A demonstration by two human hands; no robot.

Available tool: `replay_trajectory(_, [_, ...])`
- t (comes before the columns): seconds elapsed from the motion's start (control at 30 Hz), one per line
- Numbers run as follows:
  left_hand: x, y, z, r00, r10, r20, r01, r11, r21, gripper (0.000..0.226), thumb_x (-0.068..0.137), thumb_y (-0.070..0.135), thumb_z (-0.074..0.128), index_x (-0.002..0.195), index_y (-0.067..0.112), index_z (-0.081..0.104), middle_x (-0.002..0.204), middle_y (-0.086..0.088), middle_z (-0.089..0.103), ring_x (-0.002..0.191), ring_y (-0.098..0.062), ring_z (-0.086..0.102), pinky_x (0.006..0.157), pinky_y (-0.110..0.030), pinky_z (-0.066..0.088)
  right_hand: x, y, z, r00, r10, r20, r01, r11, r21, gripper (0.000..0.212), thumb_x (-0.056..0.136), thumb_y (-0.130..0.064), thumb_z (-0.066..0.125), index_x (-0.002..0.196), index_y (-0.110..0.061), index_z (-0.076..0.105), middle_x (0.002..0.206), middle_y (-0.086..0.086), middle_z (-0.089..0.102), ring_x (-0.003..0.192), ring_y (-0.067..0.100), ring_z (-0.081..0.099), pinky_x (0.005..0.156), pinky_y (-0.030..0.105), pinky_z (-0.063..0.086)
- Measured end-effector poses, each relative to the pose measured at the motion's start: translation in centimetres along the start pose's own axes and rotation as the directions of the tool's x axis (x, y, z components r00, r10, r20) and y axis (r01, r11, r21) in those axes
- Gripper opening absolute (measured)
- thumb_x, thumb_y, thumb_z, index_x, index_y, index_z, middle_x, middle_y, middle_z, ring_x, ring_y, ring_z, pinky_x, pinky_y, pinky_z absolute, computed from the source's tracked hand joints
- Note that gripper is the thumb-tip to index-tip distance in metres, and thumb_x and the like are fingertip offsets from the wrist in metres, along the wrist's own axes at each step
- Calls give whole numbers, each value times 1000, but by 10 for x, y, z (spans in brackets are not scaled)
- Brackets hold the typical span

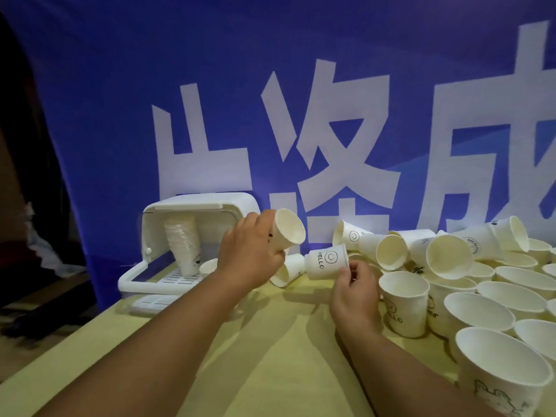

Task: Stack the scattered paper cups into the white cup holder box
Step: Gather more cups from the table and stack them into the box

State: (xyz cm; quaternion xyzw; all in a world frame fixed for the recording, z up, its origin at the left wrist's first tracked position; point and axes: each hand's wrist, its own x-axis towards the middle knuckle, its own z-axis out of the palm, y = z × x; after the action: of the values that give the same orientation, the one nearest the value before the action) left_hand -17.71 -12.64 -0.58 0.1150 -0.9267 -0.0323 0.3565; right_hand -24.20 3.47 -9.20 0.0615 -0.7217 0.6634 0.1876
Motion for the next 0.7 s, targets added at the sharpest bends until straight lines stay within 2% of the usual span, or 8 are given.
replay_trajectory(0.1, [-16,-22,-24,980,-198,10,188,910,-369,92,80,41,81,145,55,18,122,12,51,104,-20,56,86,-44,55,-5,1,4,997,-71,35,72,997,-17,13,103,-25,48,93,-28,56,97,-3,60,91,19,59,83,46,53])
replay_trajectory(0.2, [-25,-52,-35,949,-314,27,281,805,-523,91,79,36,83,142,58,22,111,12,58,95,-18,61,84,-47,57,-8,1,6,989,-139,53,139,990,-9,15,103,-22,49,91,-26,56,95,-2,59,91,19,56,82,42,50])
replay_trajectory(0.3, [-36,-77,-31,929,-369,13,302,739,-603,86,79,35,87,139,55,29,111,21,55,97,-10,60,85,-45,57,-12,1,8,978,-191,83,193,981,-18,12,103,-21,49,97,-24,59,97,-3,59,92,17,55,80,36,46])
replay_trajectory(0.43, [-49,-93,-14,921,-385,69,341,706,-620,92,82,36,86,148,50,24,130,8,53,111,-19,58,90,-41,51,-16,-2,14,958,-257,126,262,965,-20,11,104,-20,51,98,-22,60,96,-6,56,89,11,54,74,26,44])
replay_trajectory(0.57, [-52,-101,-9,912,-398,99,375,711,-595,95,82,38,85,151,49,21,141,1,52,120,-24,56,96,-47,53,-19,-9,20,933,-344,105,348,937,-20,12,103,-20,52,96,-21,62,94,-10,56,87,7,54,75,30,47])
replay_trajectory(0.7, [-54,-105,-9,910,-405,87,373,708,-600,95,84,33,85,151,48,20,147,0,50,124,-24,55,98,-50,54,-20,-26,26,929,-355,100,356,934,16,12,103,-20,52,96,-24,61,94,-8,56,86,8,54,75,31,48])
